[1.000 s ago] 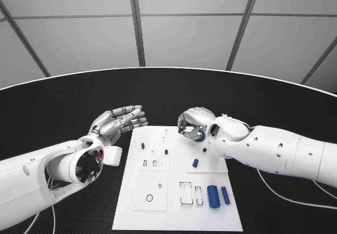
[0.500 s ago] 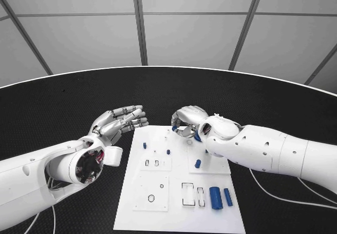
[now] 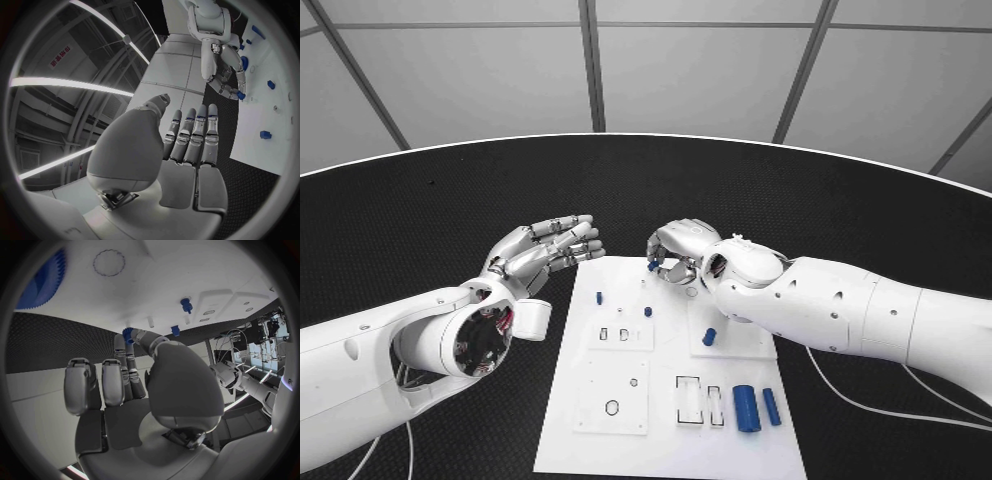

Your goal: Assemble the parts on the task board

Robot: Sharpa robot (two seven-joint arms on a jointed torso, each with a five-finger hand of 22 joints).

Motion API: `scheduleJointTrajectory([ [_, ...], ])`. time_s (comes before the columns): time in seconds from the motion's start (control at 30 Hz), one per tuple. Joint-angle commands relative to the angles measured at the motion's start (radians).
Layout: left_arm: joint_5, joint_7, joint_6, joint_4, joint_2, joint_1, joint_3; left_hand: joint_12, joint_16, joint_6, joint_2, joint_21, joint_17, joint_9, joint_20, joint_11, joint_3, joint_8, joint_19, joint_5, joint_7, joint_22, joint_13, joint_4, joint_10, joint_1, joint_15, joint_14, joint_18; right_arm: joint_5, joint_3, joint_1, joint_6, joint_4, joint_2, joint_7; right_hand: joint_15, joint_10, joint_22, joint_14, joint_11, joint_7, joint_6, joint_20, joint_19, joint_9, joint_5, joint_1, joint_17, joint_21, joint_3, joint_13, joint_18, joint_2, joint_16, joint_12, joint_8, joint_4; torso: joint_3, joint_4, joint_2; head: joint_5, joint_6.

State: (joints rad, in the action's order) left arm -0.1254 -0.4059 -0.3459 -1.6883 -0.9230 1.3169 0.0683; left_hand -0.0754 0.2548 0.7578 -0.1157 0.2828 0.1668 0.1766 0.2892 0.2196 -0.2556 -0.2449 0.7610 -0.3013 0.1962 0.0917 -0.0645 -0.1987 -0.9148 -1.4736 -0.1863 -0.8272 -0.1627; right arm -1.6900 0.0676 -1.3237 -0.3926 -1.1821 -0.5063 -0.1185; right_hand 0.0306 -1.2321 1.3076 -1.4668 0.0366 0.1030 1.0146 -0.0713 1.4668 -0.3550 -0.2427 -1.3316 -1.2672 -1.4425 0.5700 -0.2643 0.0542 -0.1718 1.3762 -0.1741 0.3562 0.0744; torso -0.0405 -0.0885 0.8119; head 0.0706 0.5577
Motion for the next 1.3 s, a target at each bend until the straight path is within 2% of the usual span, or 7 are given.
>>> scheduleJointTrajectory([
  [0.03,0.000,0.000,0.000,-0.001,0.000,0.001,0.000,0.006,-0.006,-0.010,-0.007,-0.006,-0.002,-0.001,0.000,0.002,-0.007,0.006,0.007,0.006,0.074,-0.001,0.001,0.000,0.007,0.001,0.001,0.008,-0.014,0.000,0.000,0.000,0.002,0.003,0.002,0.000,0.004,-0.003,0.095,-0.054,0.004,0.000,0.007,0.005,0.031,-0.052,0.001,-0.003,-0.001,-0.005,-0.001,-0.002,-0.014,0.004,0.003,0.002,0.006,-0.003,-0.0003,-0.0018,0.003,-0.002,-0.001],
  [0.23,0.000,0.000,-0.001,-0.003,-0.001,0.003,0.000,0.006,-0.006,-0.010,-0.007,-0.006,-0.002,-0.001,0.000,0.002,-0.007,0.006,0.007,0.006,0.074,-0.001,0.001,0.000,0.007,0.001,0.001,0.008,-0.014,0.000,0.000,0.000,0.004,0.010,0.008,-0.002,0.004,-0.003,0.096,-0.054,0.004,0.000,0.006,0.005,0.031,-0.053,0.003,-0.003,-0.002,-0.005,-0.001,-0.002,-0.015,0.004,0.004,0.004,0.006,-0.004,0.0008,-0.0036,0.005,-0.004,-0.001],
  [0.7,0.000,0.001,-0.001,-0.006,-0.003,0.007,0.000,0.008,-0.007,-0.012,-0.008,-0.007,-0.002,-0.002,0.000,0.002,-0.009,0.007,0.007,0.006,0.074,-0.002,0.001,0.001,0.009,0.000,0.000,0.009,-0.014,0.000,0.000,-0.001,0.012,0.024,0.021,-0.007,0.002,-0.001,0.096,-0.054,0.006,0.001,0.001,0.005,0.030,-0.057,0.012,0.002,0.000,-0.005,-0.002,-0.002,-0.014,0.005,0.004,0.008,0.005,-0.001,0.0035,-0.0011,0.008,-0.009,0.001],
  [0.87,0.000,0.002,0.000,-0.007,-0.004,0.009,0.000,0.008,-0.007,-0.012,-0.008,-0.007,-0.002,-0.002,0.000,0.002,-0.009,0.007,0.007,0.006,0.074,-0.002,0.001,0.001,0.009,0.000,0.000,0.009,-0.014,0.000,0.000,-0.002,0.011,0.028,0.026,-0.009,0.002,0.001,0.097,-0.054,0.006,0.001,-0.002,0.004,0.030,-0.059,0.016,0.004,-0.001,-0.006,-0.002,-0.001,-0.014,0.004,0.005,0.010,0.004,-0.001,0.0024,-0.0019,0.009,-0.008,0.001],
  [1.1,0.000,0.004,0.002,-0.007,-0.004,0.010,0.000,0.008,-0.008,-0.011,-0.008,-0.007,-0.002,-0.002,0.000,0.003,-0.010,0.008,0.008,0.006,0.074,-0.002,0.001,0.002,0.010,0.000,0.000,0.009,-0.014,0.000,0.000,-0.003,0.012,0.033,0.032,-0.008,-0.002,0.010,0.094,-0.052,0.010,0.005,-0.015,0.002,0.027,-0.063,0.023,0.011,0.003,-0.003,-0.003,0.000,-0.014,0.000,0.004,0.020,-0.003,0.003,0.0032,-0.0016,0.009,-0.008,0.000],
  [1.2,0.000,0.005,0.002,-0.006,-0.003,0.010,0.000,0.008,-0.008,-0.011,-0.008,-0.007,-0.002,-0.002,0.000,0.003,-0.010,0.008,0.008,0.006,0.074,-0.002,0.001,0.002,0.010,0.000,0.000,0.009,-0.014,0.000,0.000,-0.004,0.019,0.035,0.034,-0.006,-0.008,0.031,0.087,-0.050,0.019,0.013,-0.038,-0.002,0.022,-0.062,0.028,0.021,0.010,0.003,-0.002,0.005,-0.012,-0.008,0.000,0.036,-0.019,0.009,0.0034,-0.0011,0.009,-0.009,0.000],
  [1.3,0.000,0.005,0.003,-0.006,-0.003,0.010,0.000,0.008,-0.008,-0.011,-0.008,-0.007,-0.002,-0.002,0.000,0.003,-0.010,0.008,0.008,0.006,0.074,-0.002,0.001,0.002,0.010,0.000,0.000,0.009,-0.014,0.000,0.000,-0.005,0.042,0.041,0.036,-0.003,-0.026,0.086,0.042,-0.040,0.041,0.035,-0.099,-0.019,-0.002,-0.051,0.044,0.043,0.044,0.040,0.005,0.022,-0.001,-0.033,-0.021,0.076,-0.067,0.026,0.0036,-0.0001,0.009,-0.011,0.000],
])
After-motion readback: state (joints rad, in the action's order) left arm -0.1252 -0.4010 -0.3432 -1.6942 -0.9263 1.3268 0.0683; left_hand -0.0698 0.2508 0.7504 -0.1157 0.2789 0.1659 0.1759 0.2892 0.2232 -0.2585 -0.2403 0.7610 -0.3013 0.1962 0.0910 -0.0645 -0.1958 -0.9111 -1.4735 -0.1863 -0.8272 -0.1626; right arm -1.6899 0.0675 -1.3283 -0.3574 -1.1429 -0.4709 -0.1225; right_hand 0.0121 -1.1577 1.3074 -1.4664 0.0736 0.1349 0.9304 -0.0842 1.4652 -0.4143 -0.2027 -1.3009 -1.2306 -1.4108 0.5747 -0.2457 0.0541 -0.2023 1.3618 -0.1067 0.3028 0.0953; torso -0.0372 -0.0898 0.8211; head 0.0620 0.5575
